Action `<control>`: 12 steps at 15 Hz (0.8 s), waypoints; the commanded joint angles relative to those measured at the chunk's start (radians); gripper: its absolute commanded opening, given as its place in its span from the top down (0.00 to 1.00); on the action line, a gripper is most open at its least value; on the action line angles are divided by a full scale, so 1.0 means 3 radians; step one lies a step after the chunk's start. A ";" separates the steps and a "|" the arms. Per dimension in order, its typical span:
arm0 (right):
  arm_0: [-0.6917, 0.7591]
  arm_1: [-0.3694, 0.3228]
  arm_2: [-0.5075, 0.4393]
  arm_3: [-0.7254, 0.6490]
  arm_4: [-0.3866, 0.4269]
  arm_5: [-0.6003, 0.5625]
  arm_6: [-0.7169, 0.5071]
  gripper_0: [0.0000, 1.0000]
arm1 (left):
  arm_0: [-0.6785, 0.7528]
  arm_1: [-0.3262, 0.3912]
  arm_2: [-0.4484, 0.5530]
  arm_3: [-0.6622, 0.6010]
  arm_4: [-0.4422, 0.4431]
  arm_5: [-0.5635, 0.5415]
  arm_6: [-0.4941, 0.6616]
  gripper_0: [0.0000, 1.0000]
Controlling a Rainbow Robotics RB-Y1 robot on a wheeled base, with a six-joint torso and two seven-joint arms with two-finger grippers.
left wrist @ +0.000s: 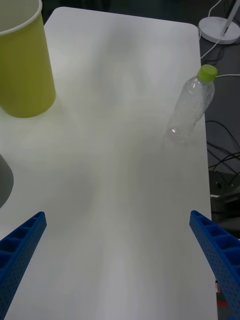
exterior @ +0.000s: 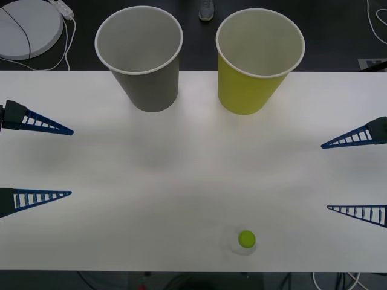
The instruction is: Put the can into the green bin and the plastic bottle into the gray bin
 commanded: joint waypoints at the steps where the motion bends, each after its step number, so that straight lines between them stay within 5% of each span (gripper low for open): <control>1: 0.0000 0.0000 0.0000 0.0000 0.0000 0.0000 0.0000 0.00 | 0.0000 0.0000 0.0000 0.0000 0.0000 0.0000 0.0000 0.00; 9: 0.0169 0.0097 0.0133 -0.0082 -0.0123 0.0102 0.0061 0.00 | 0.0000 0.0000 0.0000 0.0000 0.0000 0.0000 0.0000 0.00; 12: 0.0378 0.0092 0.0112 -0.0036 -0.0148 0.0179 0.0399 0.00 | 0.0000 0.0000 0.0000 0.0000 0.0000 0.0000 0.0000 0.00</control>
